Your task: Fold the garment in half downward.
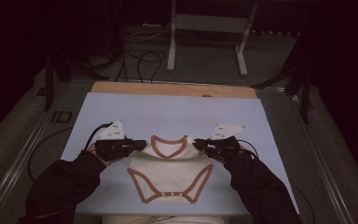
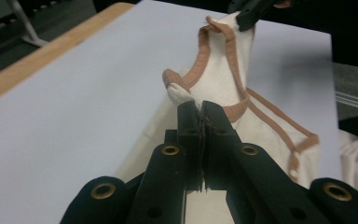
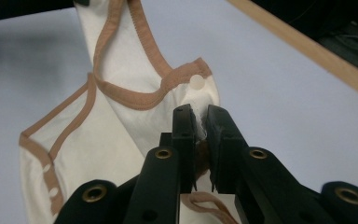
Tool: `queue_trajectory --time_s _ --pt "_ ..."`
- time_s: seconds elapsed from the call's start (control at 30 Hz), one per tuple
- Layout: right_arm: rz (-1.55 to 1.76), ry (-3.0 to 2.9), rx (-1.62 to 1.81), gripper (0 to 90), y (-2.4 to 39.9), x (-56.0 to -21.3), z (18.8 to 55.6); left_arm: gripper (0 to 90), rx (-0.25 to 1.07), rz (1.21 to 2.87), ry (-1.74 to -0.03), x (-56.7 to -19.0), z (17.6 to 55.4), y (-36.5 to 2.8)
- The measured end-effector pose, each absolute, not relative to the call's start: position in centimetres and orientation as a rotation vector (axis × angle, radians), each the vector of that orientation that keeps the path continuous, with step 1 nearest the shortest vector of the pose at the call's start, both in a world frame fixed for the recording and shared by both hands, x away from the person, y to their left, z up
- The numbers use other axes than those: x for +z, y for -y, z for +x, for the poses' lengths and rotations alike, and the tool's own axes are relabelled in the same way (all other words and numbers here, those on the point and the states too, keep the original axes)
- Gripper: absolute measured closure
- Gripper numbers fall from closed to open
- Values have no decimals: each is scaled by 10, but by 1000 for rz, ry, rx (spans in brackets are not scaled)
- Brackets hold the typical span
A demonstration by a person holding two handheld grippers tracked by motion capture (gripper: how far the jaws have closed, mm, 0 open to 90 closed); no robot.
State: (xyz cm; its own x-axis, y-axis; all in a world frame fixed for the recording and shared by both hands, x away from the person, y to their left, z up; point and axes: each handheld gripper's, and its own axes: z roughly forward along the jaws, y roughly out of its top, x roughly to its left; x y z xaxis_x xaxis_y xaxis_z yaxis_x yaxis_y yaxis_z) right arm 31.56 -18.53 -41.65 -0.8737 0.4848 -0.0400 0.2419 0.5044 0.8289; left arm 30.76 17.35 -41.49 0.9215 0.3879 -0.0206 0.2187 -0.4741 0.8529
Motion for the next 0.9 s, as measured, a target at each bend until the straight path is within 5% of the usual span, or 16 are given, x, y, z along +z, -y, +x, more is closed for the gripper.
queue_trajectory --time_s 0.9 --pt "647 -2660 1280 823 184 -472 274 883 24 2132 -472 -487 266 -170"
